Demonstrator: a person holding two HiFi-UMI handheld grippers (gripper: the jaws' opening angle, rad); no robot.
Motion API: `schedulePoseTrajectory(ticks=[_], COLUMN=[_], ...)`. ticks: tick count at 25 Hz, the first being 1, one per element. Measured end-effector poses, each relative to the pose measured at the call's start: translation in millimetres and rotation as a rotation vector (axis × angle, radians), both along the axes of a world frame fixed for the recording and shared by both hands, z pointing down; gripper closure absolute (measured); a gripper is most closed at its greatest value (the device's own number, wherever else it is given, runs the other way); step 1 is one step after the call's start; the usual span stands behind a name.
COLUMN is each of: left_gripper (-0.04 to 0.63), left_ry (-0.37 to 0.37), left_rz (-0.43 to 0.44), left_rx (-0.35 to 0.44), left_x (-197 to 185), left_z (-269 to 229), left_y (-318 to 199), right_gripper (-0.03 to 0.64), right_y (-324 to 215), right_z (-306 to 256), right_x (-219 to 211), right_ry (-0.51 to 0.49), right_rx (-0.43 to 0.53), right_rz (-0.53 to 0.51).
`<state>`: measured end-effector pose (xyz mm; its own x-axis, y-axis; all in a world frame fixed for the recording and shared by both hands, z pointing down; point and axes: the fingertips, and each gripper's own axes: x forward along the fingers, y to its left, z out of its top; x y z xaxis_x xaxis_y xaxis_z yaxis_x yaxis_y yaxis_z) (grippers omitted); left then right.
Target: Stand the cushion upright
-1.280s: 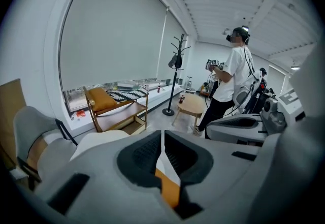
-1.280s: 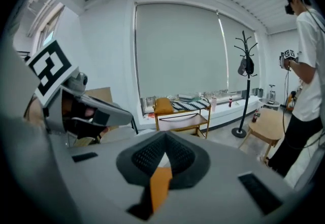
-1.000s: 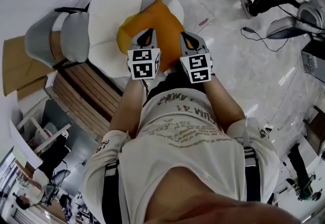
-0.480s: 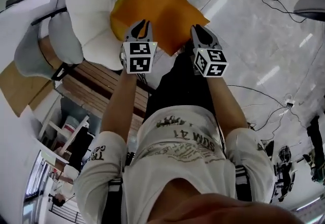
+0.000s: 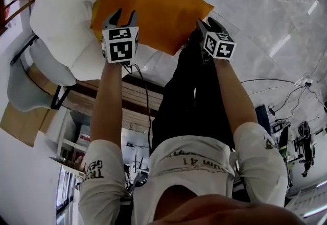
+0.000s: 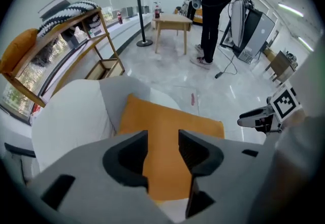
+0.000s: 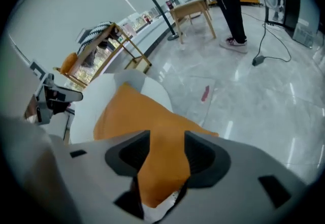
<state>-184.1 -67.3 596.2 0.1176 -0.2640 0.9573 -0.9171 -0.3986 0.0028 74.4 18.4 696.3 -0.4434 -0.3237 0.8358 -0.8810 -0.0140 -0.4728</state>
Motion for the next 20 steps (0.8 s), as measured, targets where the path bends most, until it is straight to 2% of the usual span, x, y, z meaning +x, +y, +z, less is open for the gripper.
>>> schedulePoseTrajectory(ticks=[5, 8, 11, 15, 18, 20], left_gripper=[0.357, 0.308, 0.279, 0.272, 0.262, 0.262], left_ry=[-0.085, -0.140, -0.189, -0.235, -0.223, -0.219], left_rz=[0.068, 0.067, 0.051, 0.115, 0.111, 0.117], left_rx=[-0.040, -0.062, -0.114, -0.235, -0.271, -0.293], left_x=[-26, -56, -80, -99, -104, -103], left_z=[59, 81, 100, 131, 150, 159], left_y=[-8, -14, -13, 10, 17, 20], right_gripper=[0.389, 0.364, 0.364, 0.360, 0.357, 0.357], right_y=[32, 54, 43, 23, 17, 23], right_z=[81, 115, 130, 139, 154, 163], right_x=[7, 13, 21, 14, 10, 6], right_ry=[0.034, 0.096, 0.148, 0.127, 0.125, 0.106], right_rx=[-0.128, -0.213, -0.212, -0.206, -0.233, -0.277], right_rz=[-0.128, -0.211, -0.226, -0.243, -0.298, -0.298])
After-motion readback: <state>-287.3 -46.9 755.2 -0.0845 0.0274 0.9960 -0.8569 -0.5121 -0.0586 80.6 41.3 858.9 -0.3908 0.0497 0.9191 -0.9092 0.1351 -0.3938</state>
